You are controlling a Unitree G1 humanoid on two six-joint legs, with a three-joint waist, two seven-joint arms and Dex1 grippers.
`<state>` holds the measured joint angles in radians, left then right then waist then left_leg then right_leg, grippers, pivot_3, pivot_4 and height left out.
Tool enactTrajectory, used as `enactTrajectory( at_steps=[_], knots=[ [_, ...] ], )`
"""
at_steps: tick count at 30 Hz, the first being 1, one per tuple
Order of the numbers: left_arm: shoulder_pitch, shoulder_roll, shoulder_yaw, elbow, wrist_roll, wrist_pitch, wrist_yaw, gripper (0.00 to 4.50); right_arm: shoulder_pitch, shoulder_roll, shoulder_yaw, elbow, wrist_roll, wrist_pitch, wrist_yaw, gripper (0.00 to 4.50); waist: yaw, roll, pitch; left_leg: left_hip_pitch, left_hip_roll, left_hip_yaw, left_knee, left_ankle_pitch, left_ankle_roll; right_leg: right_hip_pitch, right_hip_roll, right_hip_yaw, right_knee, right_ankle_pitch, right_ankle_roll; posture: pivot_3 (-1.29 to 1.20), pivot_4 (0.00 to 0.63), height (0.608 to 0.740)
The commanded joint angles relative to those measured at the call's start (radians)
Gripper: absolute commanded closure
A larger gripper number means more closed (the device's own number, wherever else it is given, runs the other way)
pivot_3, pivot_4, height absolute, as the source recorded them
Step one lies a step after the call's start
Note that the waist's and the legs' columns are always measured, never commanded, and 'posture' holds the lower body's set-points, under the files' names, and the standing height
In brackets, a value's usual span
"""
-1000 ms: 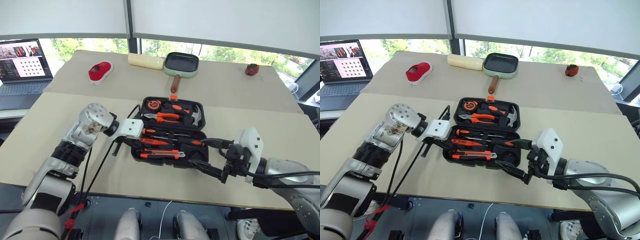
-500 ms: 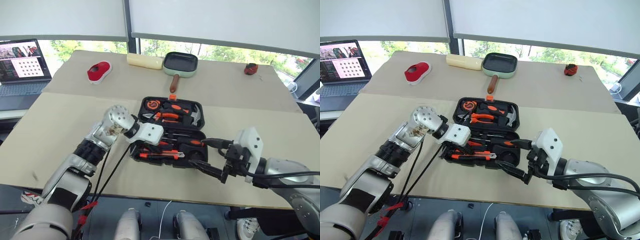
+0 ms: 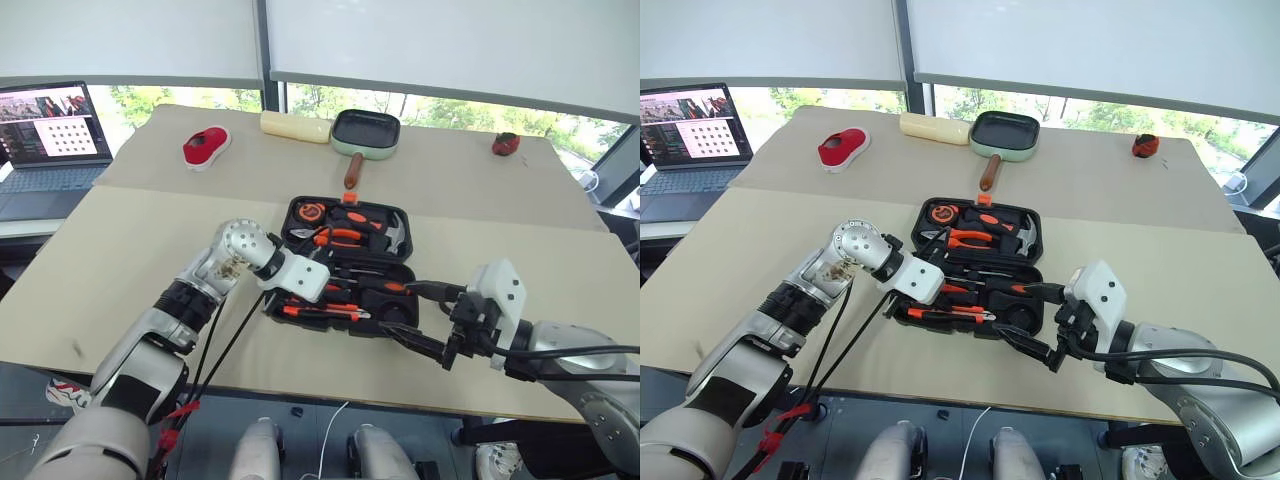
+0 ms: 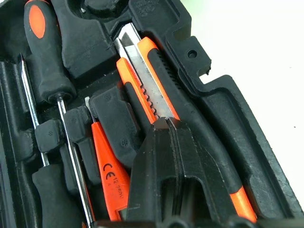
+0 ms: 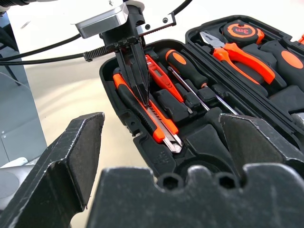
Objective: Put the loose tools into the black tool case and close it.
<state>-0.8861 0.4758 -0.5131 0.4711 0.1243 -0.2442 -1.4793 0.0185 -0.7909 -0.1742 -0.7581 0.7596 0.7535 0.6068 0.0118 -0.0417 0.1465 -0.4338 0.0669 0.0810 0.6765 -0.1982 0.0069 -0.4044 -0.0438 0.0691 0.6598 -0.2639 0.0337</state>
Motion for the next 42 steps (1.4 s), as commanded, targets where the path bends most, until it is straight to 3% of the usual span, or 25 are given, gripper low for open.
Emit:
enactTrajectory(
  at_steps=[1,7,13,26,33,36,39,42],
  knots=[
    [-0.006,-0.002,0.021,-0.003,-0.022,0.077,-0.016,4.48,-0.002,-0.011,-0.030,-0.031,0.005,-0.015,0.006,0.00,0.000,0.000,0.000,0.000,0.000,0.000,0.000,0.000,0.000,0.000,0.000,0.000,0.000,0.000,0.000,0.00,0.150,0.740],
    [-0.023,0.020,0.086,-0.116,-0.127,0.223,-0.077,4.48,0.007,-0.018,-0.037,-0.027,0.003,-0.021,0.019,0.00,-0.006,0.000,0.000,-0.004,0.000,0.000,0.000,0.000,0.000,-0.004,0.000,0.000,0.001,0.000,0.000,0.00,0.150,0.740],
    [0.034,0.082,0.042,-0.140,-0.066,0.121,-0.094,4.48,-0.010,-0.016,-0.023,-0.020,-0.004,-0.021,0.023,0.00,-0.013,0.000,0.000,-0.005,0.000,0.000,-0.001,0.000,0.000,-0.005,0.001,0.000,0.001,0.000,0.000,0.00,0.150,0.740],
    [0.045,0.063,-0.004,-0.021,0.024,0.004,-0.023,4.48,0.014,-0.012,-0.025,-0.031,-0.016,-0.022,0.015,0.00,-0.004,0.001,0.000,-0.002,0.000,0.000,0.000,0.000,0.000,-0.002,0.000,0.000,0.000,0.000,0.000,0.00,0.150,0.740],
    [0.033,0.063,0.148,-0.112,-0.176,0.261,-0.035,4.48,0.133,-0.019,-0.170,-0.058,-0.022,-0.012,-0.013,0.00,-0.001,0.000,0.000,-0.002,0.000,0.000,0.000,0.000,0.000,-0.001,0.000,0.000,-0.002,0.000,0.001,0.00,0.150,0.740],
    [0.051,0.106,0.244,-0.204,-0.303,0.432,-0.063,3.75,0.268,-0.016,-0.321,-0.060,-0.024,0.002,0.003,0.00,-0.002,0.001,0.000,-0.006,0.000,-0.002,0.000,0.000,0.000,-0.005,0.000,0.000,-0.002,0.000,0.001,0.00,0.150,0.740],
    [0.095,0.152,0.356,-0.310,-0.448,0.582,-0.061,2.62,0.437,0.000,-0.490,-0.048,-0.037,0.002,0.057,0.00,-0.003,0.001,0.001,-0.007,0.000,-0.002,-0.001,-0.001,0.001,-0.005,0.000,0.000,-0.002,-0.001,0.001,0.00,0.150,0.740],
    [0.134,0.185,0.426,-0.398,-0.543,0.714,-0.041,1.53,0.541,0.010,-0.578,-0.034,-0.045,-0.003,0.097,0.00,-0.005,0.003,0.000,-0.006,0.000,-0.003,-0.001,-0.001,0.002,-0.004,0.000,-0.001,-0.002,-0.002,0.002,0.00,0.150,0.740]
  ],
)
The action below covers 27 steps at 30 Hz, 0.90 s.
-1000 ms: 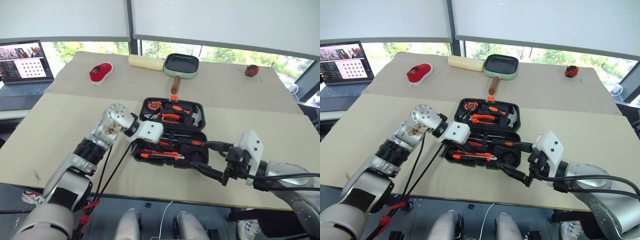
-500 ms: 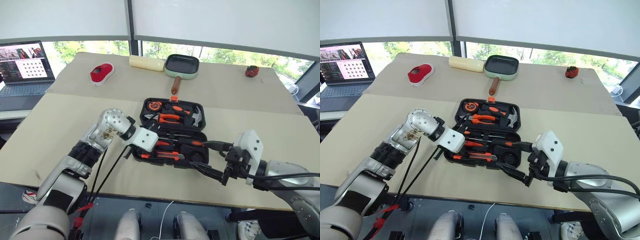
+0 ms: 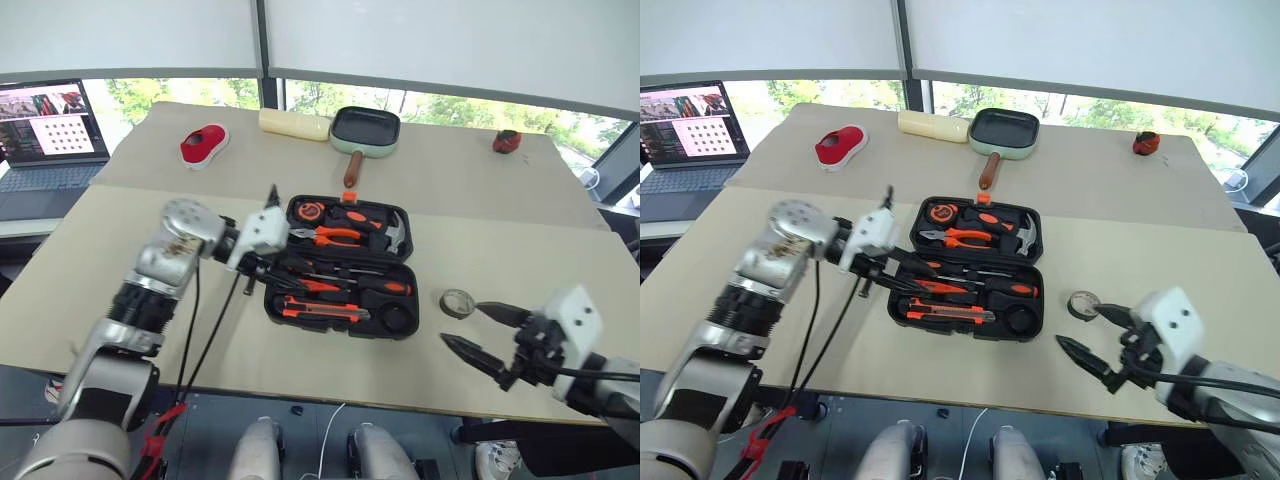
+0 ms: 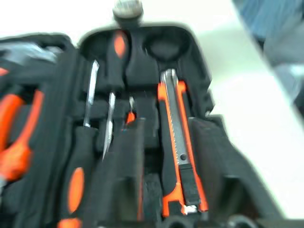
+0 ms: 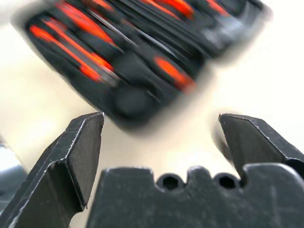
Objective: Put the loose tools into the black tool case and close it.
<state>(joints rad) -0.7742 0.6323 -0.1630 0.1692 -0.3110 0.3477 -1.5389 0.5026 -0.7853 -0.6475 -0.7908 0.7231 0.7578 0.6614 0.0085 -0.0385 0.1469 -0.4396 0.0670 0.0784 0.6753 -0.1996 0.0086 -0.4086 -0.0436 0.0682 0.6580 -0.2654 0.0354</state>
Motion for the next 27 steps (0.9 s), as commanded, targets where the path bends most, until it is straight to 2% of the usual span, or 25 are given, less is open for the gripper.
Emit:
enactTrajectory(
  at_steps=[1,4,8,12,17,22,25,27],
  knots=[
    [0.034,0.036,0.084,-0.120,-0.120,0.141,0.029,1.13,0.075,0.002,-0.115,0.005,-0.012,-0.014,0.055,0.00,-0.005,0.000,0.000,0.001,0.000,0.000,0.000,0.000,0.000,0.001,0.000,0.000,0.000,0.000,0.000,0.00,0.150,0.740],
    [0.070,0.059,0.104,-0.194,-0.162,0.203,0.052,0.05,0.076,-0.013,-0.105,0.029,-0.023,-0.019,0.070,0.00,-0.010,0.000,0.000,0.004,0.000,0.000,0.001,0.000,0.000,0.003,0.000,0.000,-0.001,-0.002,0.003,0.00,0.150,0.740],
    [0.101,0.070,0.098,-0.267,-0.175,0.207,0.085,0.05,-0.063,-0.073,0.035,0.107,-0.077,-0.028,0.057,0.00,-0.019,0.000,0.000,0.005,0.000,0.000,0.001,0.000,0.000,0.004,0.000,0.000,-0.001,-0.004,0.005,0.00,0.150,0.740],
    [0.130,0.082,0.079,-0.315,-0.183,0.201,0.083,0.05,-0.238,-0.113,0.228,0.215,-0.163,-0.057,0.054,0.00,-0.023,0.000,0.001,0.006,0.000,0.001,-0.001,0.000,0.000,0.004,0.000,0.001,-0.001,-0.003,0.001,0.00,0.150,0.740],
    [0.142,0.105,0.079,-0.374,-0.221,0.253,0.088,0.05,-0.507,-0.082,0.485,0.439,-0.306,-0.097,0.031,0.00,-0.022,0.000,0.002,0.005,0.000,0.001,-0.003,0.000,0.000,0.002,0.000,0.001,-0.001,-0.002,-0.002,0.00,0.150,0.740],
    [0.152,0.125,0.076,-0.393,-0.223,0.242,0.097,0.05,-0.604,-0.051,0.574,0.539,-0.367,-0.109,0.035,0.00,-0.012,0.000,0.002,0.004,-0.001,0.002,-0.003,0.000,0.000,0.002,0.000,0.001,-0.001,-0.002,-0.002,0.00,0.150,0.740],
    [0.160,0.135,0.080,-0.398,-0.223,0.238,0.108,0.00,-0.628,-0.033,0.617,0.581,-0.402,-0.141,0.041,0.63,-0.011,0.000,0.002,0.004,-0.001,0.002,-0.004,0.000,0.000,0.001,0.000,0.001,-0.002,-0.002,-0.002,0.00,0.150,0.740],
    [0.166,0.137,0.080,-0.406,-0.220,0.236,0.120,0.00,-0.638,-0.018,0.643,0.616,-0.425,-0.167,0.047,1.31,-0.012,0.000,0.002,0.004,-0.001,0.002,-0.005,0.000,0.000,0.001,0.000,0.001,-0.002,-0.002,-0.002,0.00,0.150,0.740]
  ],
)
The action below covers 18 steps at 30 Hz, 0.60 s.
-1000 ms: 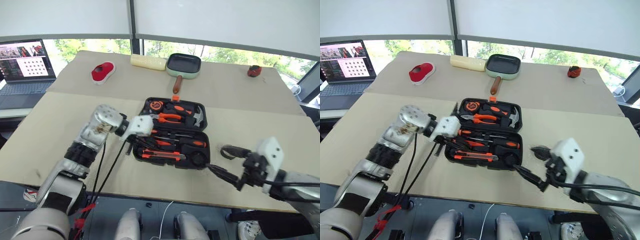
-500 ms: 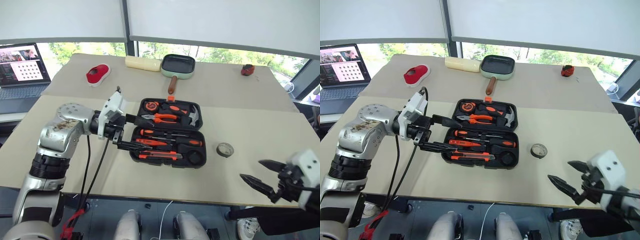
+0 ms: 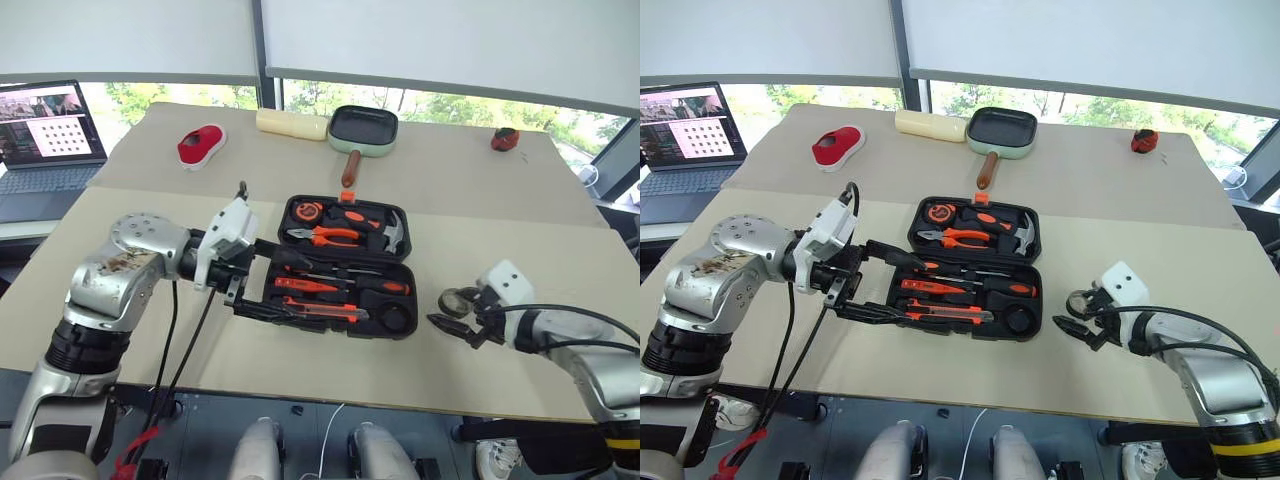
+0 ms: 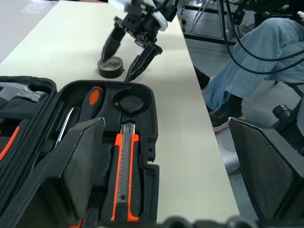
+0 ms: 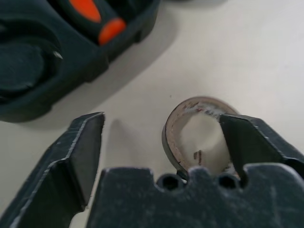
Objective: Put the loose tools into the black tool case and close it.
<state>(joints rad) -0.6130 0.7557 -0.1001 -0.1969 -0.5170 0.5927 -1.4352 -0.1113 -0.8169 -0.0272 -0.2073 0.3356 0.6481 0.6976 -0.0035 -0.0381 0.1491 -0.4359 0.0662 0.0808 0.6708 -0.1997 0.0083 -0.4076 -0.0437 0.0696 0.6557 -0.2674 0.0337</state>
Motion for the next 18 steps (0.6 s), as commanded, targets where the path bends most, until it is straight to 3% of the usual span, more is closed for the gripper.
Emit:
enactTrajectory(
  at_steps=[1,3,9,18],
  knots=[
    [0.006,0.016,0.016,-0.042,-0.013,-0.010,0.019,0.00,-0.023,0.017,0.028,0.042,-0.045,-0.067,0.015,1.64,-0.002,0.000,0.000,0.000,0.000,0.000,0.000,0.000,0.000,0.000,0.000,0.000,0.000,0.000,0.000,0.00,0.150,0.740],
    [0.007,0.022,0.015,-0.041,-0.011,-0.015,0.019,0.00,-0.013,0.021,0.025,0.050,-0.050,-0.084,0.023,2.46,-0.004,0.000,0.000,0.000,0.000,0.000,0.000,0.000,0.000,0.000,0.000,0.000,0.000,0.000,0.000,0.00,0.150,0.740],
    [0.006,0.032,0.008,-0.023,0.006,-0.041,0.016,0.00,0.013,0.012,-0.005,0.034,-0.050,-0.114,0.052,4.32,-0.004,0.000,0.000,0.000,0.000,0.000,0.000,0.000,0.000,0.000,0.000,0.000,0.001,0.000,0.000,0.00,0.150,0.740],
    [0.073,0.085,-0.008,-0.046,0.020,-0.092,-0.018,0.00,-0.052,-0.058,-0.070,-0.247,0.185,0.044,0.211,4.45,-0.012,0.001,0.000,0.001,0.001,0.001,-0.001,0.000,0.000,0.000,0.001,0.000,0.001,0.000,0.000,0.00,0.150,0.740]
  ],
)
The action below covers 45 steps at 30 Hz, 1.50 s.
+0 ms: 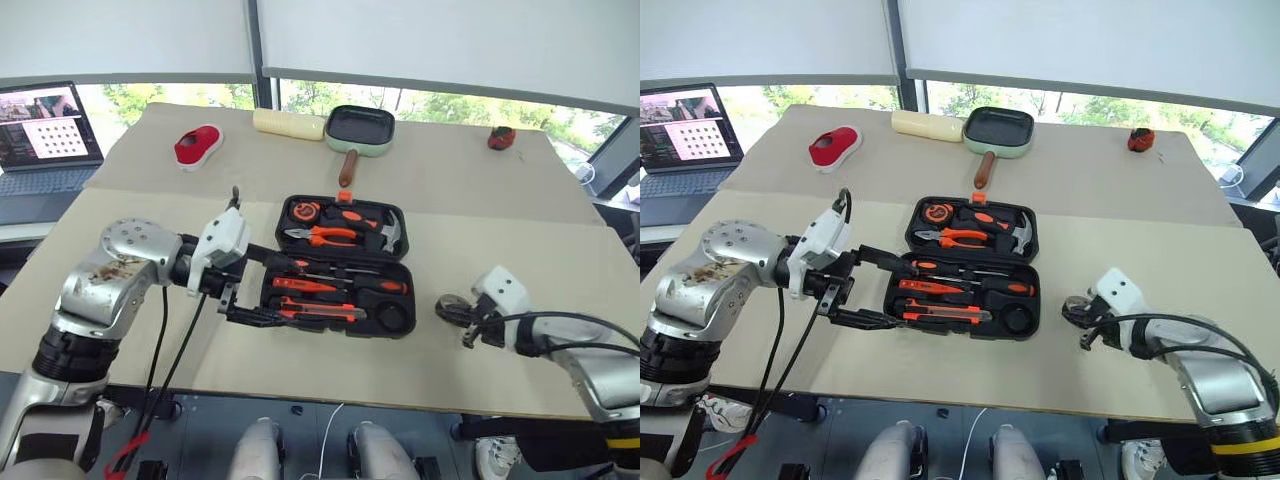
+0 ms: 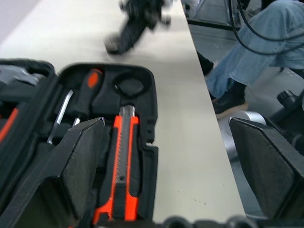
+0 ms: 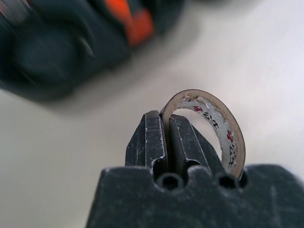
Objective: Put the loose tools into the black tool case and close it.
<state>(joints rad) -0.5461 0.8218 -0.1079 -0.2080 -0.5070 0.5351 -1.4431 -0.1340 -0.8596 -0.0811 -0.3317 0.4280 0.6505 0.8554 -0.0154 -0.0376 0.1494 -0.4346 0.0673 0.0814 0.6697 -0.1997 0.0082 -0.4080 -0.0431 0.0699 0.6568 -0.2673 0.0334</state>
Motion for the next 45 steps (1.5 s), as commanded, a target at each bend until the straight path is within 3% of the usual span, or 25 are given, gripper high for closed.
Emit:
enactTrajectory(
  at_steps=[1,8,17,26,34,45],
  knots=[
    [0.011,0.022,-0.002,-0.036,0.014,-0.042,-0.010,0.00,-0.036,-0.016,0.000,-0.150,0.098,0.046,0.060,4.45,0.001,0.000,0.000,0.000,0.000,0.000,0.000,0.000,0.000,0.000,0.000,0.000,0.000,0.000,0.000,0.00,0.150,0.740],
    [0.022,0.024,-0.012,-0.063,0.013,-0.043,0.010,0.00,-0.081,0.011,0.202,-0.149,-0.055,-0.001,0.020,4.45,0.011,-0.001,0.000,0.000,-0.001,0.000,-0.001,0.000,0.000,0.000,-0.001,0.000,-0.001,0.000,0.000,0.00,0.150,0.740],
    [0.015,0.023,-0.017,-0.043,0.024,-0.057,0.017,0.00,-0.077,0.041,0.291,-0.080,-0.156,-0.101,0.029,4.45,0.005,-0.002,0.000,0.000,0.000,0.001,-0.001,0.000,0.000,-0.001,0.000,0.000,0.000,0.000,0.000,0.00,0.150,0.740],
    [0.007,0.011,-0.022,-0.032,0.035,-0.069,0.020,0.00,-0.093,0.032,0.313,-0.109,-0.233,-0.127,0.029,4.45,-0.001,-0.003,-0.001,0.005,0.001,0.001,-0.001,0.000,0.000,0.002,0.000,0.000,0.000,-0.001,-0.001,0.00,0.150,0.740],
    [0.008,0.013,-0.021,-0.022,0.038,-0.081,0.015,0.00,-0.146,0.037,0.217,-0.197,-0.146,-0.018,0.032,4.45,0.003,-0.002,0.000,0.003,0.000,0.001,-0.001,0.000,0.000,0.001,0.000,0.000,0.001,-0.001,-0.001,0.00,0.150,0.740],
    [-0.009,0.006,-0.032,0.010,0.050,-0.106,0.010,0.00,-0.128,0.058,0.269,-0.164,-0.174,0.008,0.020,4.45,0.004,-0.003,0.000,0.002,0.000,0.001,-0.001,0.000,0.000,0.001,0.000,0.000,0.000,-0.001,-0.001,0.00,0.150,0.740]
  ],
)
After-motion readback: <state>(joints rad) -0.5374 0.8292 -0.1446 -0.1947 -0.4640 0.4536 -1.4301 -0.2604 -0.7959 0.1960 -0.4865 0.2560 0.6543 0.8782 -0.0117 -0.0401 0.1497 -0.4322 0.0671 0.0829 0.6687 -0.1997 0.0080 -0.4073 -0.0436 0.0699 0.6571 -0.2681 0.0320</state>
